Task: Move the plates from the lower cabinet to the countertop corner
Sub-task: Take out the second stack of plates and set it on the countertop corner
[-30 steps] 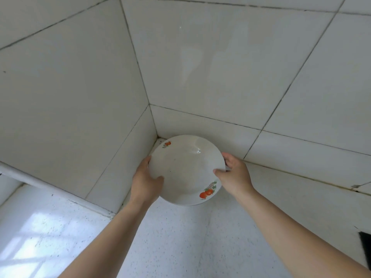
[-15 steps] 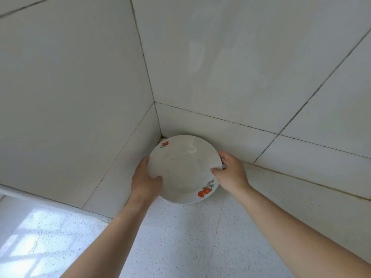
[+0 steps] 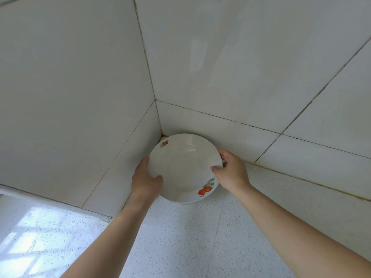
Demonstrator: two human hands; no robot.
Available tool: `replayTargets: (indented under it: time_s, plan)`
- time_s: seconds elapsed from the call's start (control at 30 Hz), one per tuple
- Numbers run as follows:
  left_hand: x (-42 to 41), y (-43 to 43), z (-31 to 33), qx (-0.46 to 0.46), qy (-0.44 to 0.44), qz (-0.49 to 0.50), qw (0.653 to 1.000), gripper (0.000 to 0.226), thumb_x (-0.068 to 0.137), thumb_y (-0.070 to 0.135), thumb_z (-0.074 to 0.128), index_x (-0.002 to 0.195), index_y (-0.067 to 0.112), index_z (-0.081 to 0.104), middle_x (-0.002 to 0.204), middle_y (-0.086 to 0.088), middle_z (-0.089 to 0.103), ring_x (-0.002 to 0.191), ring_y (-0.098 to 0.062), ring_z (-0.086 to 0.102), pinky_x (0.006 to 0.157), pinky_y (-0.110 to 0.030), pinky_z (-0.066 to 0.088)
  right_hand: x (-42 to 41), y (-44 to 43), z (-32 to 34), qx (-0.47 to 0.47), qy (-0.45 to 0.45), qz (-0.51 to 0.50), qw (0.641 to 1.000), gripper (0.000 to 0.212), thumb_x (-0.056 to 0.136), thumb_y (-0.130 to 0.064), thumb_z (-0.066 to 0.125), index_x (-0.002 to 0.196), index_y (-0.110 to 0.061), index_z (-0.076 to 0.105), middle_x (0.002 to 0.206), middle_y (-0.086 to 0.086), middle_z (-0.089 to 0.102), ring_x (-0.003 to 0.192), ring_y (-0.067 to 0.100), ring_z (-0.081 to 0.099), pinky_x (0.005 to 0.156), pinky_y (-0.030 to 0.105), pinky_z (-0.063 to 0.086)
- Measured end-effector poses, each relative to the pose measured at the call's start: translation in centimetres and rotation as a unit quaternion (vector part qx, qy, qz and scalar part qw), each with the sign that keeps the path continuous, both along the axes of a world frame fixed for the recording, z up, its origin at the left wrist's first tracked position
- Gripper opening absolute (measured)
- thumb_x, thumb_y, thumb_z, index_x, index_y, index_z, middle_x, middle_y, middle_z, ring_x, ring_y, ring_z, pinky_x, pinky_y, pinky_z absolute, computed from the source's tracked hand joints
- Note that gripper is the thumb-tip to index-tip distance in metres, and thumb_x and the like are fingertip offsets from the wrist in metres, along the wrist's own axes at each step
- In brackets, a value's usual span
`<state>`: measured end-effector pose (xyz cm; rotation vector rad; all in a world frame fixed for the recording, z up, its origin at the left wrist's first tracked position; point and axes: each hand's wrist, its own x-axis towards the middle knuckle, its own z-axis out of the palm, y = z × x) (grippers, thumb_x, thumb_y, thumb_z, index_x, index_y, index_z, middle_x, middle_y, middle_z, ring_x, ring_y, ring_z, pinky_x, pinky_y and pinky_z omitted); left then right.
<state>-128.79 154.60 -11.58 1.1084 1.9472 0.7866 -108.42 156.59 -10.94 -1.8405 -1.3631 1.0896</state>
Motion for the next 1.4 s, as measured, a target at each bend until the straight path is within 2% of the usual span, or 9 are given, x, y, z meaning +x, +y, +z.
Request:
replayTargets:
  time_s: [0.07, 0.13, 0.27, 0.57, 0.73, 1.0, 1.13, 1.23, 1.4]
  plan:
    - [0.1, 0.1, -0.1, -0.002, 0.001, -0.005, 1.0, 0.06, 0.077, 0.001, 0.057, 0.133, 0.018, 0.043, 0.128, -0.003, 0.053, 0.114, -0.024, 0.051, 0.094, -0.034, 0.043, 0.2, 0.0, 0.0, -0.006, -0.006, -0.004, 1.0, 0.045, 0.081, 0.0, 0.059, 0.122, -0.019, 0.059, 0.099, -0.004, 0.066, 0.088, 0.015, 0.064, 0.065, 0.016, 0.049]
    - [0.2, 0.3, -0.3, -0.004, -0.001, -0.007, 1.0, 0.062, 0.077, 0.002, 0.057, 0.135, 0.018, 0.042, 0.13, -0.004, 0.053, 0.117, -0.025, 0.051, 0.098, -0.037, 0.043, 0.3, -0.2, 0.1, -0.009, -0.009, -0.006, 1.0, 0.05, 0.082, 0.001, 0.059, 0.129, -0.016, 0.054, 0.107, 0.0, 0.066, 0.09, 0.015, 0.063, 0.069, 0.016, 0.047]
    - [0.5, 0.0, -0.7, -0.005, -0.004, -0.009, 1.0, 0.065, 0.078, 0.003, 0.057, 0.138, 0.019, 0.038, 0.133, -0.004, 0.051, 0.12, -0.026, 0.049, 0.1, -0.042, 0.043, 0.5, -0.5, -0.2, -0.001, -0.014, -0.004, 1.0, 0.048, 0.079, 0.004, 0.056, 0.12, -0.022, 0.06, 0.082, -0.011, 0.062, 0.08, 0.013, 0.063, 0.062, 0.015, 0.047]
    - [0.2, -0.4, -1.2, 0.008, 0.055, -0.016, 0.998, 0.062, 0.08, 0.005, 0.059, 0.137, 0.019, 0.04, 0.132, -0.002, 0.051, 0.123, -0.025, 0.046, 0.101, -0.035, 0.038, 0.4, -0.8, -1.3, 0.009, 0.006, -0.006, 1.0, 0.051, 0.081, 0.003, 0.056, 0.119, -0.03, 0.059, 0.095, -0.01, 0.067, 0.079, 0.006, 0.065, 0.061, 0.016, 0.05]
    - [-0.4, -0.2, -1.1, 0.003, 0.083, -0.029, 0.996, 0.059, 0.077, 0.007, 0.064, 0.133, 0.016, 0.046, 0.128, -0.005, 0.056, 0.12, -0.026, 0.048, 0.1, -0.036, 0.04, 0.5, -0.9, -1.3, 0.005, 0.007, -0.005, 1.0, 0.049, 0.083, 0.002, 0.056, 0.122, -0.027, 0.057, 0.091, -0.018, 0.059, 0.076, 0.005, 0.063, 0.062, 0.017, 0.05]
    - [-0.3, -1.0, -0.9, -0.008, 0.091, -0.095, 0.991, 0.069, 0.083, 0.016, 0.061, 0.144, 0.017, 0.027, 0.143, -0.008, 0.038, 0.128, -0.025, 0.041, 0.104, -0.037, 0.036, 0.4, -1.1, -0.8, -0.011, 0.008, 0.0, 1.0, 0.045, 0.085, -0.001, 0.056, 0.122, -0.027, 0.055, 0.099, -0.013, 0.057, 0.088, 0.01, 0.06, 0.062, 0.012, 0.042]
    - [-0.2, -1.7, 0.2, -0.02, 0.148, -0.143, 0.978, 0.072, 0.087, 0.025, 0.059, 0.146, 0.012, 0.02, 0.147, -0.01, 0.03, 0.131, -0.027, 0.037, 0.105, -0.038, 0.034, 0.6, -1.9, 0.4, -0.016, -0.02, 0.024, 0.999, 0.041, 0.087, -0.008, 0.058, 0.124, -0.024, 0.053, 0.11, -0.007, 0.061, 0.091, 0.012, 0.058, 0.061, 0.012, 0.039]
    - [0.0, -2.5, 1.5, -0.014, 0.183, -0.164, 0.969, 0.068, 0.088, 0.029, 0.056, 0.145, 0.01, 0.022, 0.149, -0.011, 0.028, 0.133, -0.029, 0.034, 0.105, -0.039, 0.034, 0.8, -3.0, 1.8, -0.022, -0.055, 0.051, 0.997, 0.042, 0.089, -0.016, 0.057, 0.13, -0.024, 0.048, 0.125, -0.002, 0.058, 0.107, 0.018, 0.057, 0.075, 0.021, 0.039]
    - [1.1, -5.3, 4.7, 0.019, 0.213, -0.2, 0.956, 0.055, 0.093, 0.033, 0.049, 0.142, 0.012, 0.033, 0.148, -0.006, 0.034, 0.133, -0.025, 0.036, 0.106, -0.036, 0.033, 1.8, -6.3, 4.8, -0.019, -0.124, 0.118, 0.985, 0.046, 0.093, -0.028, 0.051, 0.137, -0.021, 0.041, 0.138, 0.002, 0.05, 0.127, 0.02, 0.046, 0.091, 0.023, 0.035]
